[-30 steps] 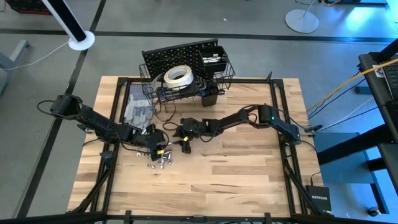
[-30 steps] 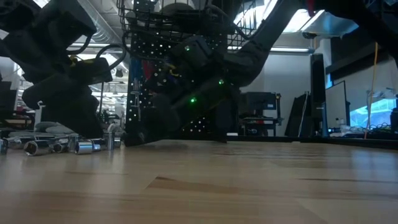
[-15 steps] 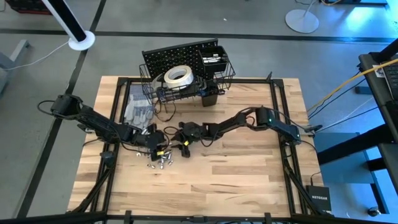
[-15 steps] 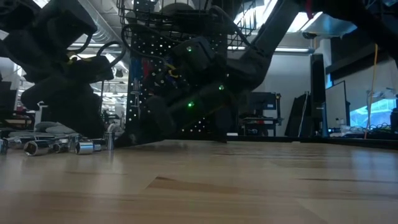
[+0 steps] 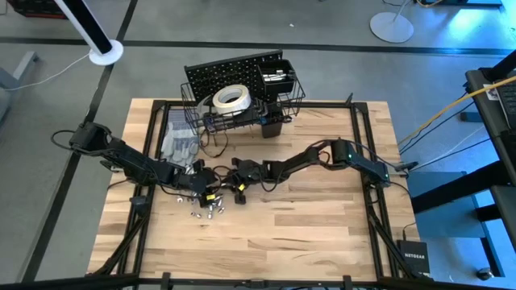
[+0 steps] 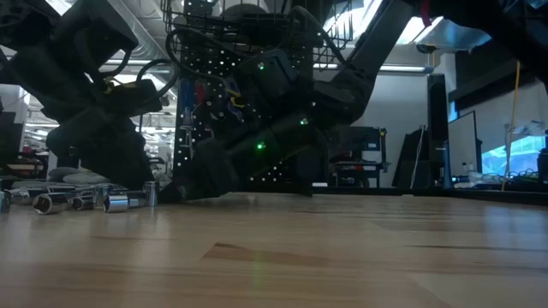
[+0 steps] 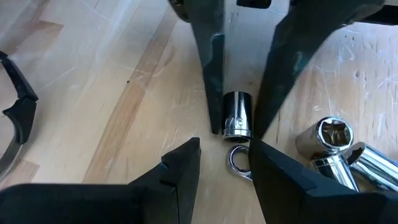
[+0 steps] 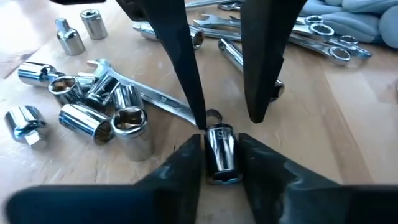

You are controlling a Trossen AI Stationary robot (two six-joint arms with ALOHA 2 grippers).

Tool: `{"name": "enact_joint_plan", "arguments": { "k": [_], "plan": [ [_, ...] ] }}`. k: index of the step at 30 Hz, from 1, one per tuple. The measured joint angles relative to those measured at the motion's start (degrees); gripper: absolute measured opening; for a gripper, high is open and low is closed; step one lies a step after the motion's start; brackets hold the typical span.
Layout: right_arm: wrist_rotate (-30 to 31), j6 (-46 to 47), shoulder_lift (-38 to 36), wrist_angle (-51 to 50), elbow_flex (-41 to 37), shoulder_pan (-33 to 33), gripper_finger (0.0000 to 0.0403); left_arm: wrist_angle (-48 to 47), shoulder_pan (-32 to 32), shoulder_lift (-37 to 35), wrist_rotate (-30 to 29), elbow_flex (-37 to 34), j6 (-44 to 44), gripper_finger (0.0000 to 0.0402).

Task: Hang tools onto peg board
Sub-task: Put the socket into the top black bin on the pegboard

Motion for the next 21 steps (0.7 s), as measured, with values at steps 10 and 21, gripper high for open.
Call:
{"name": "enact_joint_plan", "arguments": {
  "k": [10,21],
  "plan": [
    [3.7,-4.1,-3.0,-6.7,0.0,0.4,0.0068,-8.7,-0.8,-2.9,0.4,4.2,-3.7,0.0131],
    [13.1,-14.2,-23.1,-29.0,0.0,4.0,0.0068,-3.0,-9.8,-7.3,-16.9,5.7,-16.7,0.0131]
  ]
}}
